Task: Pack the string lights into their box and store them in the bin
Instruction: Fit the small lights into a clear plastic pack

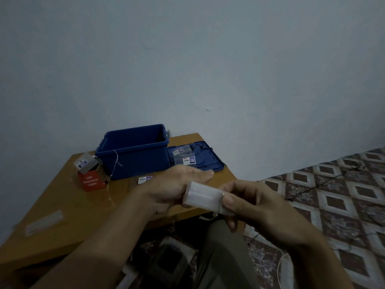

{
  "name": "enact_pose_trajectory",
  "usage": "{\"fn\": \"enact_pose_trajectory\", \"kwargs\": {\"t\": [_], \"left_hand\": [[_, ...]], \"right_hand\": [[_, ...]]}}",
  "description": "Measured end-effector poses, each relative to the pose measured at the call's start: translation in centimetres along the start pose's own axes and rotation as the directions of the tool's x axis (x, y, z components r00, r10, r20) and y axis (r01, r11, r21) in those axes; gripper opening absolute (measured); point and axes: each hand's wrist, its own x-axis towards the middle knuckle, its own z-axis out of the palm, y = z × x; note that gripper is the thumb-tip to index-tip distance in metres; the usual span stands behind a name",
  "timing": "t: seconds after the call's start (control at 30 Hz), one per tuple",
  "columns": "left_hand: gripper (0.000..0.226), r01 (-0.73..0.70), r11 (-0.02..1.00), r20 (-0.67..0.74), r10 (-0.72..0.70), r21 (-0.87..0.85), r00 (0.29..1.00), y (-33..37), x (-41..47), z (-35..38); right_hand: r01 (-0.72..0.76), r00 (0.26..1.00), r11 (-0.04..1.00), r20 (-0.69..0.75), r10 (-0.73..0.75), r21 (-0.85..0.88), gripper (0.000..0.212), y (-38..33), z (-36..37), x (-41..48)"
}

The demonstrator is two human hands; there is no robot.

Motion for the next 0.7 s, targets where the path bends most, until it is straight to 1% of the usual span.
{"fn": "enact_pose_trajectory", "kwargs": {"t": [0.07, 0.13, 0.2, 0.27, 0.33, 0.37, 0.47, 0.53, 0.6, 0.7], "left_hand": [[0.034, 0.016, 0.991, 0.009, -0.017, 0.134, 1.000, 1.4, -0.2, -0.2], [0.036, 0.023, 0.967, -0.011, -0.021, 0.254, 1.000, 2.6, -0.5, -0.3], [0.038, 0.010, 0.931, -0.052, 0.010, 0.364, 0.999, 3.5, -0.8, -0.2], [0.040, -0.018, 0.867, -0.101, 0.078, 0.498, 0.992, 4.3, -1.4, 0.2], [0.036, -0.056, 0.782, -0.122, 0.167, 0.621, 0.978, 4.8, -2.2, 0.8], [0.032, -0.076, 0.754, -0.120, 0.202, 0.653, 0.972, 4.9, -2.5, 1.2], [0.023, -0.130, 0.745, -0.134, 0.283, 0.655, 0.950, 4.2, -3.5, 2.7], [0.020, -0.182, 0.771, -0.172, 0.354, 0.610, 0.919, 3.1, -4.0, 3.7], [0.020, -0.250, 0.812, -0.215, 0.412, 0.528, 0.886, 1.9, -4.3, 4.5], [0.015, -0.301, 0.887, -0.311, 0.413, 0.349, 0.856, 0.3, -4.0, 5.1]], "right_hand": [[-0.036, 0.999, 0.993, -0.005, 0.035, -0.114, 0.033, -0.3, 0.1, -0.1], [-0.061, 0.998, 0.972, -0.023, 0.057, -0.227, 0.029, -0.6, 0.3, -0.2], [-0.068, 0.997, 0.921, -0.065, 0.046, -0.384, 0.020, -0.9, 0.5, -0.2], [-0.059, 0.993, 0.853, -0.122, -0.006, -0.519, 0.009, -0.9, 0.8, 0.0], [-0.042, 0.979, 0.798, -0.183, -0.086, -0.601, 0.009, -0.6, 1.0, 0.2], [-0.035, 0.968, 0.780, -0.217, -0.130, -0.625, 0.009, -0.5, 1.1, 0.4], [-0.016, 0.921, 0.756, -0.303, -0.243, -0.655, 0.014, 0.0, 1.1, 0.6], [-0.015, 0.891, 0.783, -0.364, -0.272, -0.622, 0.021, 0.1, 1.0, 0.7], [-0.020, 0.866, 0.808, -0.414, -0.281, -0.589, 0.025, 0.2, 1.0, 0.8], [-0.015, 0.841, 0.828, -0.455, -0.292, -0.561, 0.026, 0.6, 0.9, 1.1]]}}
